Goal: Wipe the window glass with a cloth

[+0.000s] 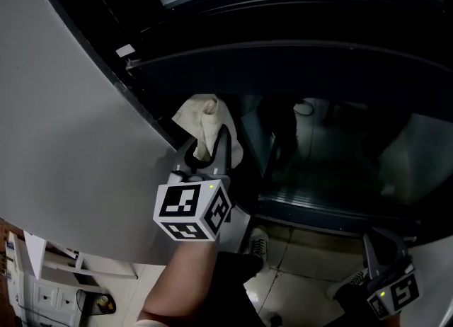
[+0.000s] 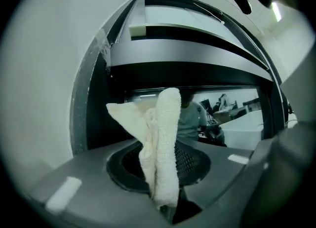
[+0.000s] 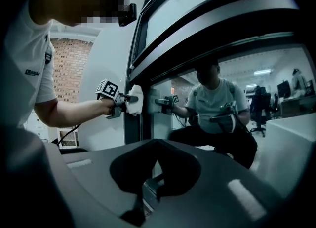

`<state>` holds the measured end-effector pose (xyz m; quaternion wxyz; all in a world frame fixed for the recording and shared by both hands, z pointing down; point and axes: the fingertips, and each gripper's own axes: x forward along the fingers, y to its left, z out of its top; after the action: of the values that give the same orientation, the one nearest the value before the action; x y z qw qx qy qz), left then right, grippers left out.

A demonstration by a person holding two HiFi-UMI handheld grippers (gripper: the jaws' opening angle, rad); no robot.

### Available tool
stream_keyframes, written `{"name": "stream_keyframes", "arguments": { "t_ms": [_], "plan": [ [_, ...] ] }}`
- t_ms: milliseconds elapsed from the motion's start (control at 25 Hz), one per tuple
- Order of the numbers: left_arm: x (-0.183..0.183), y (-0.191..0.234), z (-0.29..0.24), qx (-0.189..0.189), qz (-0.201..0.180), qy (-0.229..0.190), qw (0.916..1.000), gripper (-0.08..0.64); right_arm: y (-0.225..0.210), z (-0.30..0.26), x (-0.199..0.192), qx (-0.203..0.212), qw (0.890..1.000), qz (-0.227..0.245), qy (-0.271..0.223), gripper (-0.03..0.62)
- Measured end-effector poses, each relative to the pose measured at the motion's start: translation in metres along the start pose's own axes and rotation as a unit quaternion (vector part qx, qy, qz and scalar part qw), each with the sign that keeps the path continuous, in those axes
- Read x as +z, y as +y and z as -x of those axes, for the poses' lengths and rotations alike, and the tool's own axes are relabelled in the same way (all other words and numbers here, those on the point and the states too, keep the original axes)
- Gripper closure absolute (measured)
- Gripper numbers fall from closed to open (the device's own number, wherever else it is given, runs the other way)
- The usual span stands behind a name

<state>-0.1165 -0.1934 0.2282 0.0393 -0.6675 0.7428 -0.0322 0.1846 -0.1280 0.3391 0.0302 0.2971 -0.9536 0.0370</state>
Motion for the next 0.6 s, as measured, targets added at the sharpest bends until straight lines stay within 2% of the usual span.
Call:
{"name": "stream_keyframes", "arguments": {
  "t_ms": [320,600],
  "plan": [
    [0.022,0.019,-0.016,0.029,0.001,-0.014,0.9995,0.449,0.001,-0.010,-0.015,0.012,1.000,-0.015,-0.001,0.591],
    [0.022,0.012,-0.018,0.028,-0.002,-0.002,0.9996,0.449,-0.006,-0.012,-0.025,0.001,1.000,-0.027,-0.004,0.591]
  ]
}}
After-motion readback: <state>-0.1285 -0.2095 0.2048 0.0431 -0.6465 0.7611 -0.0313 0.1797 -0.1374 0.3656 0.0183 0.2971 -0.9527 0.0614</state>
